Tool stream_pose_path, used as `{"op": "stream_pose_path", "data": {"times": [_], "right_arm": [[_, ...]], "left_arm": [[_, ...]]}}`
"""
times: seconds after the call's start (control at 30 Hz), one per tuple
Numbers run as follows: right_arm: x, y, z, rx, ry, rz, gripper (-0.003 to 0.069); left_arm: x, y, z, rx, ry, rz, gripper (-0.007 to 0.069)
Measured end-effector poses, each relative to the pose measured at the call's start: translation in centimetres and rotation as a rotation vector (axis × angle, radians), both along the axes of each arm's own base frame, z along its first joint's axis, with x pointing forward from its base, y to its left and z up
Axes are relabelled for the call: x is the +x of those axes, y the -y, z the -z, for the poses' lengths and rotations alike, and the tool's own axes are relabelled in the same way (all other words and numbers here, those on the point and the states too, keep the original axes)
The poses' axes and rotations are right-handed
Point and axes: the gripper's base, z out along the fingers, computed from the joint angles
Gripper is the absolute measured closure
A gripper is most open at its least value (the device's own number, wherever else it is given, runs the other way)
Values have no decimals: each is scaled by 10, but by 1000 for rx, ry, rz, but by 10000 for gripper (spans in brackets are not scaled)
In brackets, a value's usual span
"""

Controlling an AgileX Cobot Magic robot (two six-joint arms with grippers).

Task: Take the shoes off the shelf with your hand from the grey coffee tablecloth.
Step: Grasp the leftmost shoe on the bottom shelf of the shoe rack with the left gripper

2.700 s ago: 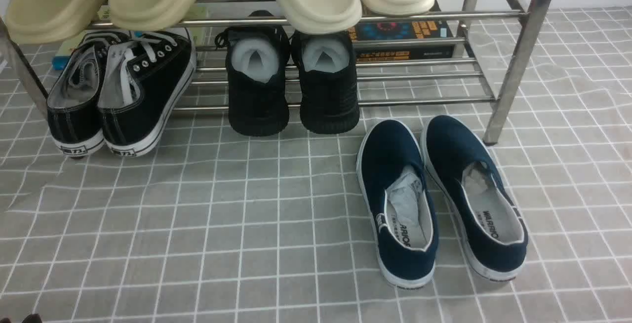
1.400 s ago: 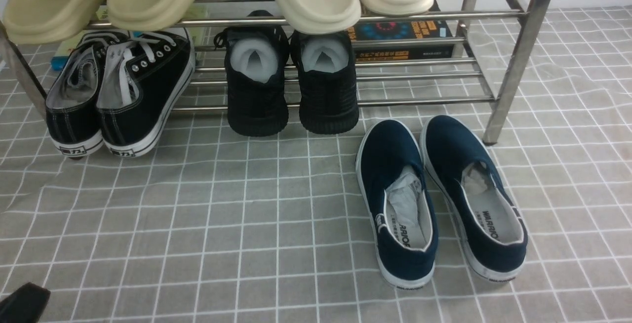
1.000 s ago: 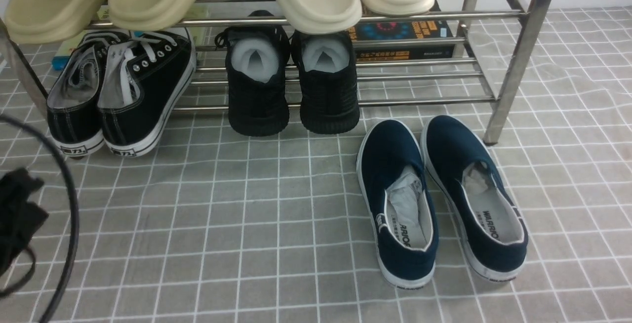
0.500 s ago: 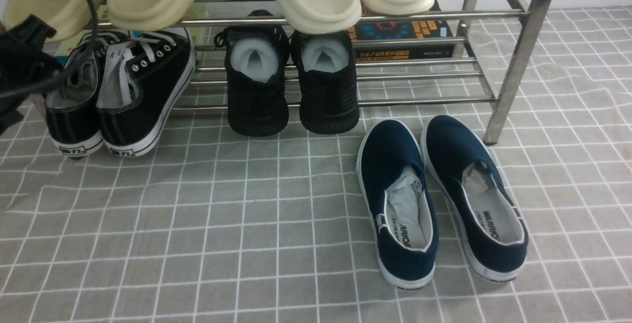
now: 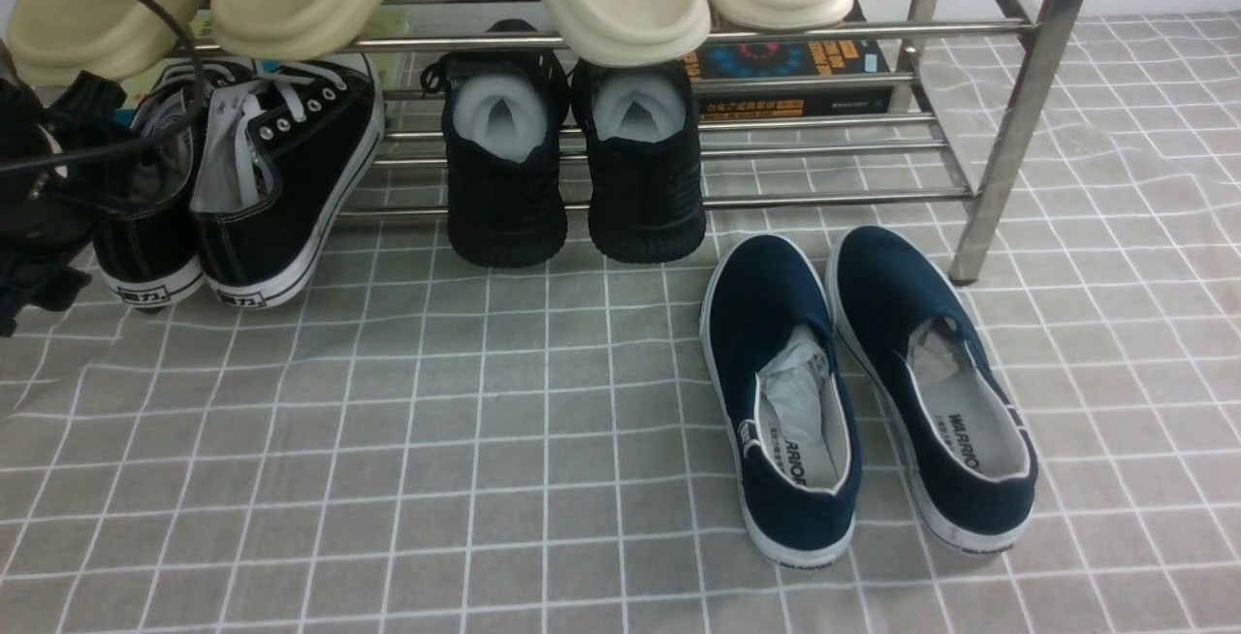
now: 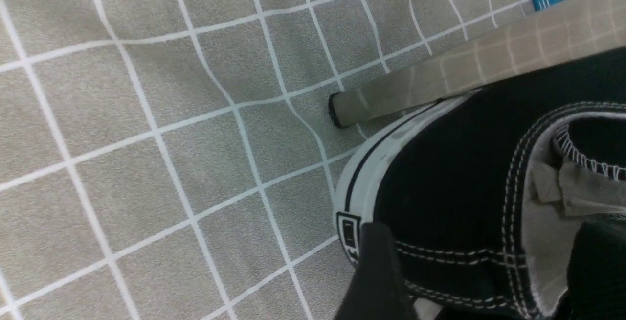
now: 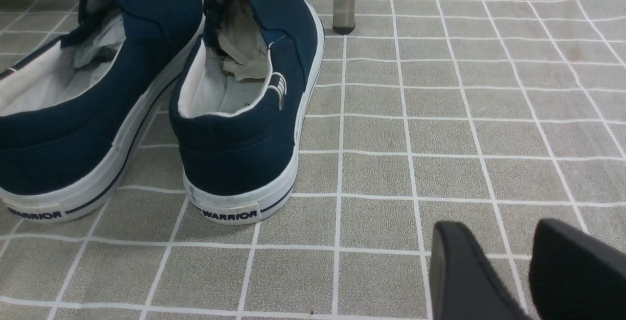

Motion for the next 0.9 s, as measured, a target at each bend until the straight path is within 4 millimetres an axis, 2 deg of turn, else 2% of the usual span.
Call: {"op": "stream_pose_path", "data": {"times": [0.3,0.53,0.67,0.73,0.77,0.8,0.83,0.87,0.9], "right_arm": [[0,0,0,0,0,0,421],[0,0,0,0,0,0,421],[0,0,0,0,0,0,420],[0,0,0,0,0,0,420],[0,0,0,0,0,0,420],[0,0,0,0,0,0,420],[0,0,0,0,0,0,420],[0,0,0,0,0,0,420],[0,0,0,0,0,0,420]], "left_arm": [[8,0,7,33,11,39,109],[15,-2,24,77,-55,44,111],[18,-2,32,79,-71,47,142],[19,-2,36,79,-81,47,167],[21,-2,40,79,-91,47,219],[21,-2,40,79,-91,47,219],[21,-2,41,79,-95,46,260],[20,-3,43,84,-112,39,350],[19,-3,43,87,-123,36,407]]}}
